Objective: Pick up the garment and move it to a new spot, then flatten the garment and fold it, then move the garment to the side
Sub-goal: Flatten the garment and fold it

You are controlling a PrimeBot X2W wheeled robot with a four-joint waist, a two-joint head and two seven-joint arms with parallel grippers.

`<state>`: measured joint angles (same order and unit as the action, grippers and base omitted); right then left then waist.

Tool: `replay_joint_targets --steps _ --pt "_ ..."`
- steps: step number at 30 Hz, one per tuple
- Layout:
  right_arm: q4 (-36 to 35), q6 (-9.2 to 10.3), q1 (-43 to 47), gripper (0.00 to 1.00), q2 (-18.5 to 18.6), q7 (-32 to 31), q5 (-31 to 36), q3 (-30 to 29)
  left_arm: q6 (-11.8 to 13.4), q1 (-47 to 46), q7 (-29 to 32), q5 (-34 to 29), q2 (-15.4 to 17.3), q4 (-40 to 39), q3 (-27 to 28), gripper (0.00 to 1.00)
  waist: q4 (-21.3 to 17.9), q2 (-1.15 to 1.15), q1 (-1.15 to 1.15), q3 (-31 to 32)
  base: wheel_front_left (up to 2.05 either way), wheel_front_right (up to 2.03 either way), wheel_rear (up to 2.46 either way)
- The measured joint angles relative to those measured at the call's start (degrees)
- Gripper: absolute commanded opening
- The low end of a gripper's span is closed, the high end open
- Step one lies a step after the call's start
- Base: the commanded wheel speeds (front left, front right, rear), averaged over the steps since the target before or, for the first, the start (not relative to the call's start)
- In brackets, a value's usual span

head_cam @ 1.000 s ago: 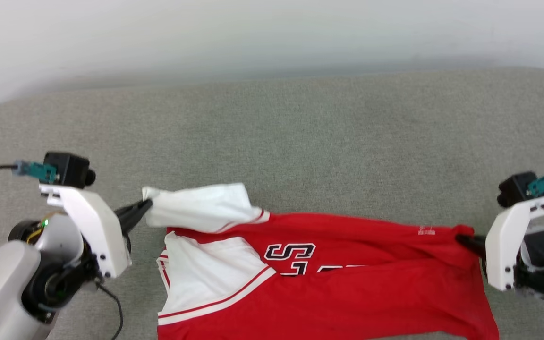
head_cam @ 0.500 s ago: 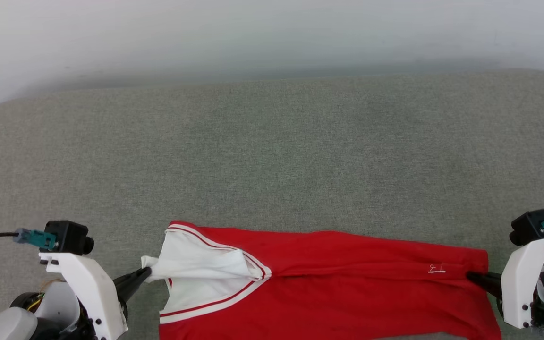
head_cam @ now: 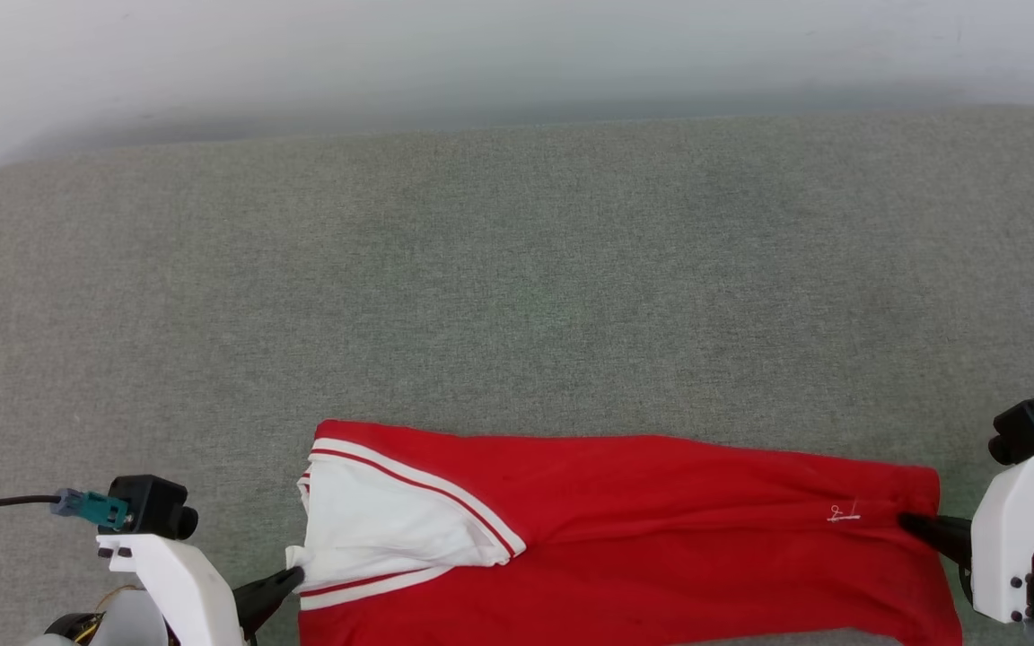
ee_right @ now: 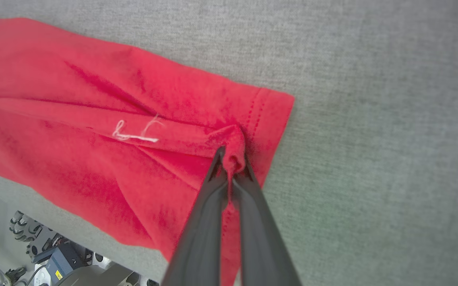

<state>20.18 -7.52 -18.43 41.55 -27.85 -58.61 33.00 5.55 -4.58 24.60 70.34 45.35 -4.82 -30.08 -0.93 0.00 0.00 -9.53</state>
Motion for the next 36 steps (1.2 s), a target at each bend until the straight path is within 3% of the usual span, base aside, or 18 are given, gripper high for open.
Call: replay_joint_targets --steps 13,14,15,16,17,18,19,20,26,36 --pt "-1.0 0.00 1.2 0.00 -0.7 -3.3 -0.2 -2.2 -0.6 0.6 0.7 1.5 -1.2 2.0 -0.7 0.00 -0.2 0.00 0.00 -0.4 0.00 0.00 0.00" --pt "-1.0 0.01 1.4 0.00 -0.8 -3.5 -0.2 -2.3 -0.9 0.6 0.4 1.5 -1.3 2.0 -0.6 0.25 -0.2 0.00 0.00 -0.2 0.00 0.00 0.00" --pt "-1.1 0.01 1.5 0.00 -1.0 -3.6 -0.2 -2.4 -0.8 0.6 0.1 1.5 -1.5 2.1 -0.4 0.35 -0.2 0.00 0.00 -0.1 0.00 0.00 0.00" --pt "-1.2 0.01 1.6 0.13 -1.1 -3.8 -0.2 -2.6 -0.9 0.6 -0.2 1.5 -1.6 2.1 -0.3 0.65 -0.1 0.00 0.00 0.0 0.00 0.00 0.00" --pt "-1.3 0.01 2.0 0.37 -1.3 -3.8 -0.2 -2.9 -1.0 0.6 -0.6 1.5 -1.8 2.0 -0.1 1.00 -0.1 0.00 0.00 0.2 0.00 0.00 0.00" --pt "-1.2 0.01 2.2 0.43 -1.7 -3.8 -0.6 -3.4 -0.9 0.6 -1.0 2.0 -2.1 2.0 0.5 1.00 -0.1 0.00 0.00 0.3 0.00 0.00 0.00" --pt "-1.0 0.01 2.3 0.57 -2.1 -3.9 -0.9 -4.0 -0.5 0.7 -1.1 2.6 -2.2 2.0 1.0 1.00 0.0 0.00 0.00 0.5 0.00 0.00 0.00" --pt "-0.9 0.01 2.8 1.00 -2.9 -4.3 -1.3 -5.6 0.0 0.9 -2.6 3.9 -2.7 1.2 2.8 1.00 0.2 0.00 0.00 1.2 0.00 0.00 0.00" --pt "-2.6 0.02 4.6 1.00 -3.1 -4.8 -1.4 -9.4 -0.5 0.8 -7.3 3.5 -3.1 -1.8 5.9 1.00 1.3 0.00 0.00 2.4 0.00 0.00 0.00" --pt "-3.4 0.02 10.4 1.00 -3.8 -5.0 -0.1 -18.3 -1.5 2.1 -25.0 -4.6 -7.3 -3.5 10.1 1.00 3.0 0.00 0.00 4.8 0.00 0.00 0.00"
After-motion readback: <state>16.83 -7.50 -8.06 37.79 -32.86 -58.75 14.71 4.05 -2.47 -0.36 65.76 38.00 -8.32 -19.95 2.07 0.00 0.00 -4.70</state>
